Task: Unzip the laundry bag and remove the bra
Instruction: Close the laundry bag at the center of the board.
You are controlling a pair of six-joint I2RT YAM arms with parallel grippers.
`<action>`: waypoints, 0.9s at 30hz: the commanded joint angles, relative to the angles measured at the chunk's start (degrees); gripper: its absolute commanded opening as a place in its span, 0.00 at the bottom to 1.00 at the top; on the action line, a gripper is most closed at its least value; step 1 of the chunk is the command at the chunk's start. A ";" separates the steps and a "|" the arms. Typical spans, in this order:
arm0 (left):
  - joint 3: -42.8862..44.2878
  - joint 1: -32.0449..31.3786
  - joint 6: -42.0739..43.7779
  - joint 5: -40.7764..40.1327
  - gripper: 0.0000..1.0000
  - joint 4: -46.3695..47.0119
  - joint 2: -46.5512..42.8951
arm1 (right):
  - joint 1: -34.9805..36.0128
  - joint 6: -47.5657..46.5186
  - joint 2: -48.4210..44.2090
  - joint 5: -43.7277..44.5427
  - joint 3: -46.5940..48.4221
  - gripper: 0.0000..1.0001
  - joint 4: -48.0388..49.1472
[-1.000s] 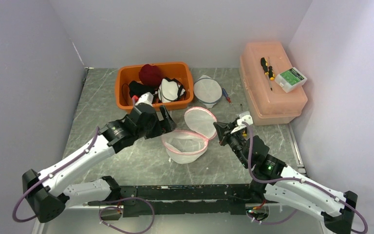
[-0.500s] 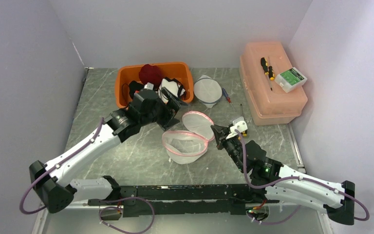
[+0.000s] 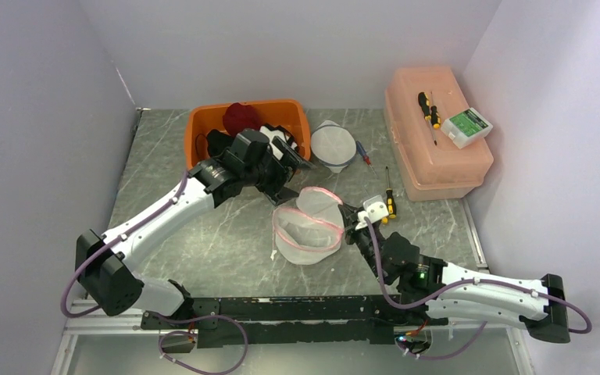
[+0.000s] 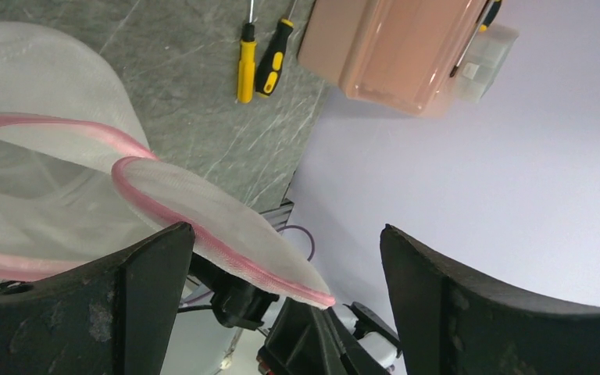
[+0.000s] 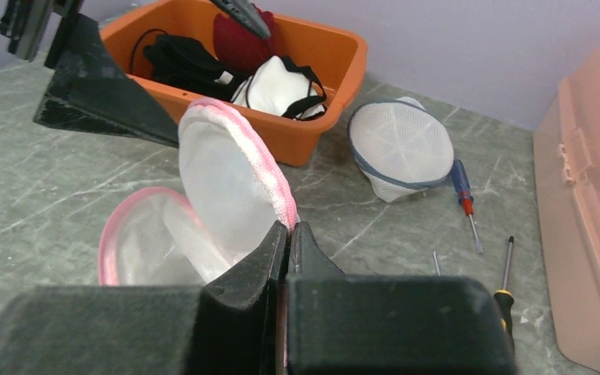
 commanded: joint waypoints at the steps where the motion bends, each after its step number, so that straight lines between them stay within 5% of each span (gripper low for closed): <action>1: -2.53 -0.01 0.93 3.10 0.94 0.43 -3.52 | 0.88 -2.17 0.53 3.51 -0.54 0.00 4.88; 16: -7.09 0.82 2.25 3.24 0.94 -3.61 -11.34 | 1.42 -4.38 1.35 5.53 -0.33 0.00 7.57; 27: 2.08 0.62 0.74 6.15 0.94 -3.62 -1.05 | 4.27 -9.42 4.37 5.80 -0.49 0.00 12.80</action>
